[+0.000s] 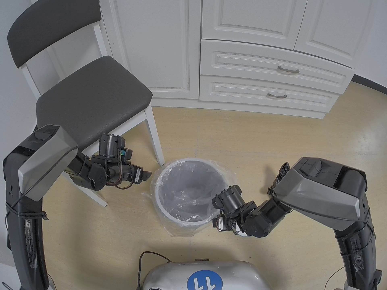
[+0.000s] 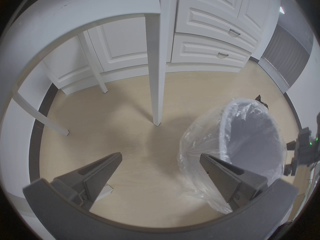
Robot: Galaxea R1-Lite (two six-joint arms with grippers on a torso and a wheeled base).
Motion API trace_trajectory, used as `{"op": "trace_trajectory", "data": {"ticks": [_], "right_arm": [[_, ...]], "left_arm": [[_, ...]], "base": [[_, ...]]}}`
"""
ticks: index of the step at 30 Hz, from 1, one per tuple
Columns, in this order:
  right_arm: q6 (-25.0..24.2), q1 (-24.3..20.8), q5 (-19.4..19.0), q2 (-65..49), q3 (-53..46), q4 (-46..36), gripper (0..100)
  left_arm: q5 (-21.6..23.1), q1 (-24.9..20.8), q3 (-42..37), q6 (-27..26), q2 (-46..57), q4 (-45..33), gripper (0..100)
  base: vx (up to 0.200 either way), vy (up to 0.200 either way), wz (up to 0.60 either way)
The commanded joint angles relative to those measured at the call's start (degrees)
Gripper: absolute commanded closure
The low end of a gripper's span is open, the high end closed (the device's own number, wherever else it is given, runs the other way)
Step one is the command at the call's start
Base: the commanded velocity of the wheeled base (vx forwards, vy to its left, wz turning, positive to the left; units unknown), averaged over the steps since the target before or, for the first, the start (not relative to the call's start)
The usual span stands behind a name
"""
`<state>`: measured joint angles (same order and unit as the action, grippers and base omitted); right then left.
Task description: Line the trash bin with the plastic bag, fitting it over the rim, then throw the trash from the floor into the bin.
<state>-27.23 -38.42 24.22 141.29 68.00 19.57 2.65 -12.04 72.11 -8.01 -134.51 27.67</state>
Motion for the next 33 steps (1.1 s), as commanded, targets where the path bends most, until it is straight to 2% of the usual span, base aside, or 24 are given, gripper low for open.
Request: {"op": "trace_trajectory", "data": {"ticks": [1, 6, 10, 15, 26, 27, 31, 33], "right_arm": [[-0.5, 2.7, 0.1, 1.8, 3.3, 0.2, 0], [-2.6, 5.9, 0.1, 4.2, 8.5, 0.1, 0], [-3.9, 6.8, 0.1, 4.6, 10.2, 0.1, 0], [-7.4, 8.9, -0.2, 4.8, 14.4, 0.6, 0], [-6.2, 10.7, -1.2, 3.6, 11.4, 3.6, 0], [-2.3, 11.3, -1.2, 2.2, 8.5, 3.6, 0], [5.6, 12.9, -1.6, -1.5, 0.6, 7.2, 0], [10.5, 12.9, -4.9, -3.8, -6.7, 12.6, 0]], "left_arm": [[0.0, 0.0, 0.0, 0.0, 0.0, 0.0, 0], [0.0, 0.0, 0.0, 0.0, 0.0, 0.0, 0], [0.0, 0.0, 0.1, 0.0, 0.0, 0.0, 0], [0.0, 0.0, 0.1, -0.1, -0.1, 0.0, 0], [0.0, 0.0, 0.0, -0.1, -0.1, 0.0, 0], [0.0, 0.0, 0.0, -0.1, -0.1, 0.0, 0], [0.0, 0.0, 0.0, -0.1, -0.1, 0.0, 0], [0.0, 0.0, 0.0, -0.1, -0.2, 0.0, 0]], "base": [[0.0, 0.0, 0.0], [0.0, 0.0, 0.0], [0.0, 0.0, 0.0], [0.0, 0.0, 0.0], [0.0, 0.0, 0.0], [0.0, 0.0, 0.0], [0.0, 0.0, 0.0], [0.0, 0.0, 0.0]]}}
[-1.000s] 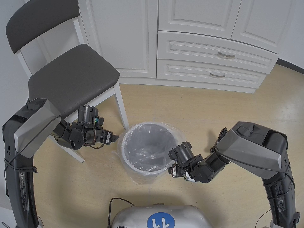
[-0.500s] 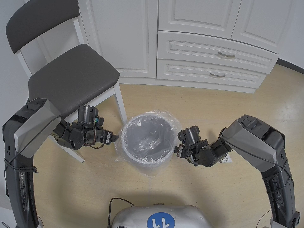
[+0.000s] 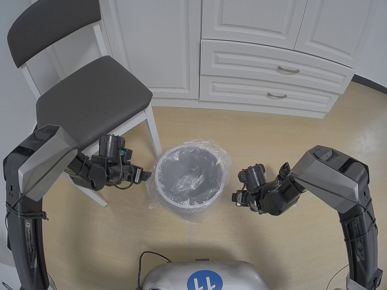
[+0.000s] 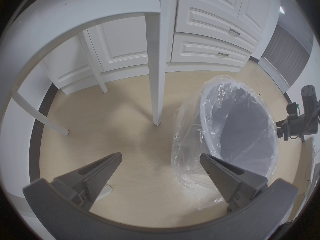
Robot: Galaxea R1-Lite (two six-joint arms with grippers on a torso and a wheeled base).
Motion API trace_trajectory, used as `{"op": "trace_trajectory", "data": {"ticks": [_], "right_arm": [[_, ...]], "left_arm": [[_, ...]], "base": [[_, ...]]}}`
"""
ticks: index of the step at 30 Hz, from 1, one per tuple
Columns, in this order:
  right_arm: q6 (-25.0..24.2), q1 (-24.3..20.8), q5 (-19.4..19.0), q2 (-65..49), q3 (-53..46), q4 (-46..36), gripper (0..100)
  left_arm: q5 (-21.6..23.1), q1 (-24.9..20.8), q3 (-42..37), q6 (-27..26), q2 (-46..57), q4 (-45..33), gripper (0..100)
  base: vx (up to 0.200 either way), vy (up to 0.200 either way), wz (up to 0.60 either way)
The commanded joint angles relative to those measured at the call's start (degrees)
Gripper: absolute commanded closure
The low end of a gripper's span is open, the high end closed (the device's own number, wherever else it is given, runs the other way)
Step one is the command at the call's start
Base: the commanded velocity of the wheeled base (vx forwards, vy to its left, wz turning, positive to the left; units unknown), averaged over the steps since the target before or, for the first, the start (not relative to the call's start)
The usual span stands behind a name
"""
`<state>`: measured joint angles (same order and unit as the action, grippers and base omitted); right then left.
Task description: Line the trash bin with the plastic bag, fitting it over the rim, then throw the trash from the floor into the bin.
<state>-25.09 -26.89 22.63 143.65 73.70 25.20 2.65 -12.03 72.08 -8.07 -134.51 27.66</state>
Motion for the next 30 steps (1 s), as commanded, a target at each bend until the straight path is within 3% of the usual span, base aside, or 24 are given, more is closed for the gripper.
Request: {"op": "trace_trajectory", "data": {"ticks": [1, 3, 5, 6, 8, 11, 19, 26, 30], "right_arm": [[8.8, 1.4, -3.6, -6.4, -13.0, 7.5, 0], [19.4, 1.3, -10.9, -8.0, -24.7, 19.5, 0], [26.3, 1.0, -14.6, -6.4, -30.6, 30.7, 0], [27.3, 0.9, -14.9, -5.9, -31.2, 32.5, 0], [33.3, -0.2, -16.1, 0.0, -34.0, 50.0, 0], [36.3, -2.3, -16.2, 7.0, -33.2, 62.3, 0], [36.4, -5.4, -16.6, 7.4, -30.1, 61.7, 0], [36.6, -5.6, -16.9, 6.6, -24.3, 51.7, 0], [37.1, -5.5, -20.2, 6.9, -20.3, 49.1, 0]], "left_arm": [[0.0, 0.0, 0.0, 0.0, -0.1, 0.0, 0], [0.0, 0.0, 0.0, -0.1, -0.2, 0.0, 0], [0.0, 0.0, 0.0, -0.1, -0.2, 0.0, 0], [0.0, 0.0, 0.0, -0.1, -0.1, 0.1, 0], [0.0, 0.0, 0.0, -0.1, -0.1, 0.1, 0], [0.0, 0.0, 0.0, -0.2, -0.1, 0.1, 0], [0.0, 0.0, -0.2, -0.1, -0.2, 0.6, 0], [0.0, 0.2, 0.0, 0.0, -0.8, 2.1, 0], [0.0, 0.2, -0.1, 0.0, -0.9, 2.1, 0]], "base": [[0.0, 0.0, 0.0], [0.0, 0.0, 0.0], [0.0, 0.0, 0.0], [0.0, 0.0, 0.0], [0.0, 0.0, 0.0], [0.0, 0.0, 0.0], [0.0, 0.0, 0.0], [0.0, 0.0, 0.0], [0.0, 0.0, 0.0]]}}
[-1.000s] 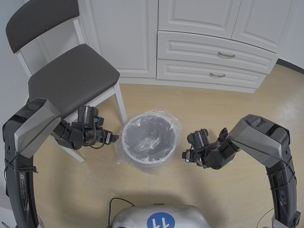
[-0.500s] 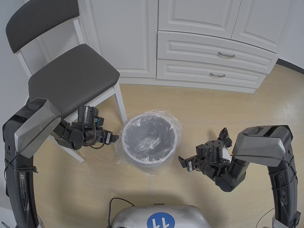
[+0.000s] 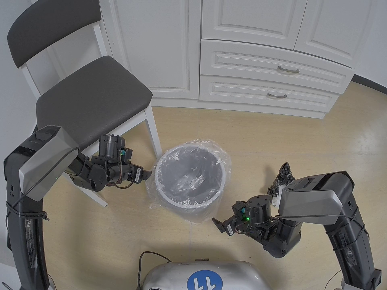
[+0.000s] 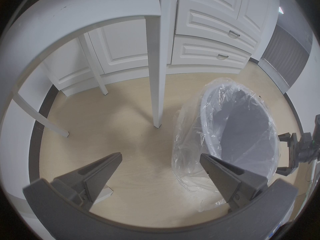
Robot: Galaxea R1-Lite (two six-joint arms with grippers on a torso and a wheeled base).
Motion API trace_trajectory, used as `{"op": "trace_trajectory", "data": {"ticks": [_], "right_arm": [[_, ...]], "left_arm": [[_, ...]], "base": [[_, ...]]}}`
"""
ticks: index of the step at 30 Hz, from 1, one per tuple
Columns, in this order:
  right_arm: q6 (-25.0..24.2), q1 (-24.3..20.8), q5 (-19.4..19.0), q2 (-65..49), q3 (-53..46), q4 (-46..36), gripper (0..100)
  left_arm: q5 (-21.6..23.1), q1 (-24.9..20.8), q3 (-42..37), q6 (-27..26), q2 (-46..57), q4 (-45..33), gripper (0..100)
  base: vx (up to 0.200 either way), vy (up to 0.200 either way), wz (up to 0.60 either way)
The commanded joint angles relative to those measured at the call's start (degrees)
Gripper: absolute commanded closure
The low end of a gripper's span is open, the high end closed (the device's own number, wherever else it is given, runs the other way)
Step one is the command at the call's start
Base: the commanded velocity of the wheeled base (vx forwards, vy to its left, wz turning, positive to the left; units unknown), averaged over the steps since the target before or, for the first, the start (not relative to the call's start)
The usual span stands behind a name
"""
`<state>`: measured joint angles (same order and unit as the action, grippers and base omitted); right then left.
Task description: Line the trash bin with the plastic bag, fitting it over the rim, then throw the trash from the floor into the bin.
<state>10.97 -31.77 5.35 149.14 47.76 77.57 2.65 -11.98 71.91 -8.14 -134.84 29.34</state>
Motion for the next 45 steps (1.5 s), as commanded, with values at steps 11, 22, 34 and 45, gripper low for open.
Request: {"op": "trace_trajectory", "data": {"ticks": [11, 22, 34, 45], "right_arm": [[5.2, 0.6, -7.6, 1.9, 12.4, -8.5, 0], [5.3, 0.7, -7.7, 2.9, 16.2, -9.3, 0], [5.4, 3.8, -8.0, 2.7, 18.0, -12.0, 100], [5.4, 9.4, -12.0, 5.5, 28.3, -21.7, 100]], "left_arm": [[0.0, 0.1, -0.2, 0.1, 0.0, 0.5, 0], [0.1, 0.2, -0.3, 0.3, 0.5, 0.5, 0], [0.1, 0.2, -0.3, 0.3, 0.5, 0.5, 0], [0.1, 0.3, -0.2, 0.1, 0.4, 0.5, 0]], "base": [[0.0, 0.0, 0.0], [0.0, 0.0, 0.0], [0.0, 0.0, 0.0], [0.0, 0.0, 0.0]]}}
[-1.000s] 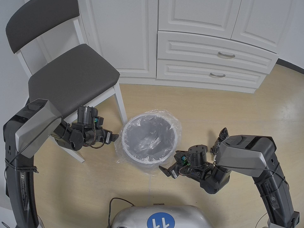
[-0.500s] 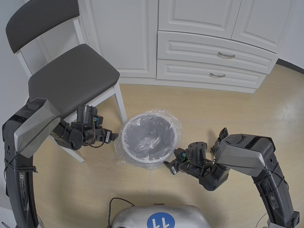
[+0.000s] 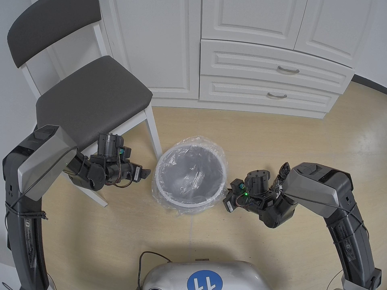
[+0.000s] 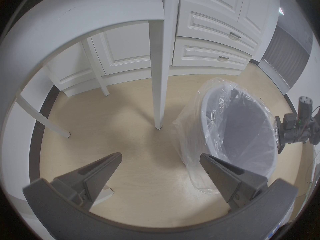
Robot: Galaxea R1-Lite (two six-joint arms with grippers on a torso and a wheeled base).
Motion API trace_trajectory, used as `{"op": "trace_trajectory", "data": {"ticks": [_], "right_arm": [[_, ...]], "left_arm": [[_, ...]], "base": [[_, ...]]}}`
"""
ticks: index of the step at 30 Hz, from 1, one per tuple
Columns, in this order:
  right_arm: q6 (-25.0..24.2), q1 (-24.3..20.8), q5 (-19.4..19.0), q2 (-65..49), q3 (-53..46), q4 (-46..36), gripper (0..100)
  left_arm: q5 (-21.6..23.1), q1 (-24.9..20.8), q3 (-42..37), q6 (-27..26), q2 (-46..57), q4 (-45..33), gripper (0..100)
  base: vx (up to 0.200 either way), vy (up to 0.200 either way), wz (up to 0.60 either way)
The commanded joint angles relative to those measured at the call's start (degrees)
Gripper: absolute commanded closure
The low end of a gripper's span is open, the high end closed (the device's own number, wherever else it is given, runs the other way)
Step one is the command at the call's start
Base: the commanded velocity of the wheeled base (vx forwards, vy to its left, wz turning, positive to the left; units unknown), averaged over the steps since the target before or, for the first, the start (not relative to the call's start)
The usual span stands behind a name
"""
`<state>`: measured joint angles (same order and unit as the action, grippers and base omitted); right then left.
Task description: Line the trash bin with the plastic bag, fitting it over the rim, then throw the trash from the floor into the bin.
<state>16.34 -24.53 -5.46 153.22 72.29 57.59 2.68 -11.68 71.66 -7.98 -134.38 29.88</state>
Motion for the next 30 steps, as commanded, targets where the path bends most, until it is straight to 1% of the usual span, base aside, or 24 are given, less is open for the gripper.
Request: {"op": "trace_trajectory", "data": {"ticks": [1, 3, 6, 9, 13, 14, 23, 26, 28, 29, 30], "right_arm": [[0.0, 2.6, -1.8, 1.6, 4.9, -2.4, 100], [0.0, 3.5, -2.9, 2.7, 8.1, -4.0, 100], [0.0, 4.0, -3.2, 3.8, 10.9, -5.1, 100], [0.0, 4.8, -3.2, 6.2, 15.6, -7.6, 100], [0.0, 4.9, -3.5, 7.4, 17.9, -9.8, 100], [0.0, 4.9, -4.1, 7.6, 19.2, -12.1, 100], [-0.1, 5.5, -4.2, 12.0, 29.9, -19.6, 100], [-0.1, 5.5, -4.1, 12.3, 31.3, -21.0, 100], [0.0, 5.5, -4.1, 12.7, 32.7, -24.0, 100], [0.0, 5.5, -4.1, 12.7, 32.7, -24.0, 100], [0.5, 5.6, -4.0, 13.5, 35.1, -26.1, 100]], "left_arm": [[0.0, 0.0, 0.1, -0.1, -0.1, 0.1, 0], [0.0, 0.0, 0.1, -0.1, -0.1, 0.0, 0], [0.0, -0.1, 0.1, -0.1, -0.2, 0.1, 0], [0.0, -0.1, 0.2, -0.2, -0.4, 0.2, 0], [0.0, -0.1, 0.0, -0.1, -0.7, 1.8, 0], [0.0, -0.1, -0.4, -0.1, -0.8, 3.0, 0], [0.0, -0.1, -0.3, -0.1, -1.2, 3.3, 0], [0.0, -0.1, -0.3, -0.1, -1.2, 3.3, 0], [0.0, -0.1, -0.3, -0.1, -1.3, 3.2, 0], [0.0, -0.1, -0.3, -0.1, -1.3, 3.2, 0], [0.0, -0.1, -0.3, -0.1, -1.4, 3.3, 0]], "base": [[0.0, 0.0, 0.0], [0.0, 0.0, 0.0], [0.0, 0.0, 0.0], [0.0, 0.0, 0.0], [0.0, 0.0, 0.0], [0.0, 0.0, 0.0], [0.0, 0.0, 0.0], [0.0, 0.0, 0.0], [0.0, 0.0, 0.0], [0.0, 0.0, 0.0], [0.0, 0.0, 0.0]]}}
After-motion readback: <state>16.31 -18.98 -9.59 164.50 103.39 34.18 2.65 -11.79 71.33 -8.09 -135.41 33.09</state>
